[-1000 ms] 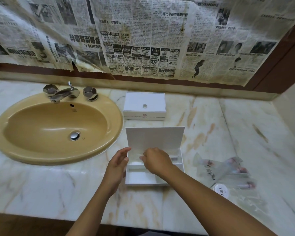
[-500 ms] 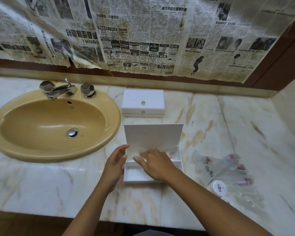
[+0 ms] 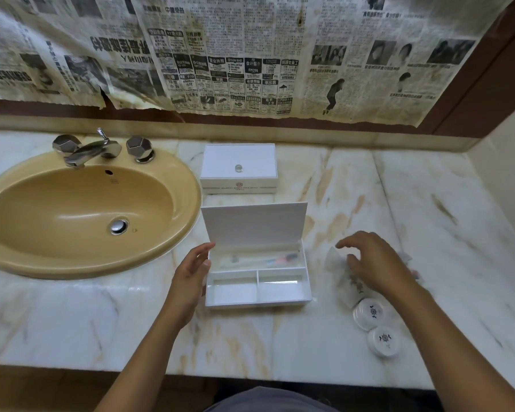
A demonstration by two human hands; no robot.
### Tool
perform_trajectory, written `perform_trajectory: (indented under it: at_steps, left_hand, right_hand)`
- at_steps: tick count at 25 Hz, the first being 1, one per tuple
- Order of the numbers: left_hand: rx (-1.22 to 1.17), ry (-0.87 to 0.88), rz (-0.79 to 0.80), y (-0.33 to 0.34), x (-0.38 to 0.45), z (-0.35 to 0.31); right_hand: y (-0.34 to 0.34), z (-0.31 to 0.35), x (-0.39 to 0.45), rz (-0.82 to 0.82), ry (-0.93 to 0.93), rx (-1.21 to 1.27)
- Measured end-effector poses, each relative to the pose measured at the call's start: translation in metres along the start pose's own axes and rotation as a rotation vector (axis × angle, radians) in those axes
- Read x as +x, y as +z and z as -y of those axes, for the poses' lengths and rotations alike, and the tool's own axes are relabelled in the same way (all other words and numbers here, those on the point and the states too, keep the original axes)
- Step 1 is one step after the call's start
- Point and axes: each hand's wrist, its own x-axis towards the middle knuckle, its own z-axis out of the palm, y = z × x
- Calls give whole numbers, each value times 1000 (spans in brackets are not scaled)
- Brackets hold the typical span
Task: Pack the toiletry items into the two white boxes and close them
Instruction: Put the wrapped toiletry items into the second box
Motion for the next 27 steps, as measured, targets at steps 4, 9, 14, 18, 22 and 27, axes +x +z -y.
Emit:
perform_trajectory:
  at_steps: [4, 9, 14, 18, 22, 27]
  left_hand:
    - [7, 9, -7, 2, 0, 0]
    - [6, 5, -8, 1, 3, 3]
    - [2, 2, -3, 1, 3, 5]
    - [7, 4, -6, 0, 2, 5]
    - [9, 6, -5, -1, 3, 6]
    - [11, 9, 0, 0, 3, 5]
  right_hand:
    - [-6, -30, -11, 219, 125, -117]
    - [4, -33, -14, 237, 120, -158]
    - [1, -36, -11, 210, 170, -99]
    - [-16, -27, -13, 88, 121, -81]
    - [-41, 8, -14, -121, -7, 62]
    - [-57, 77, -17, -277, -203, 392]
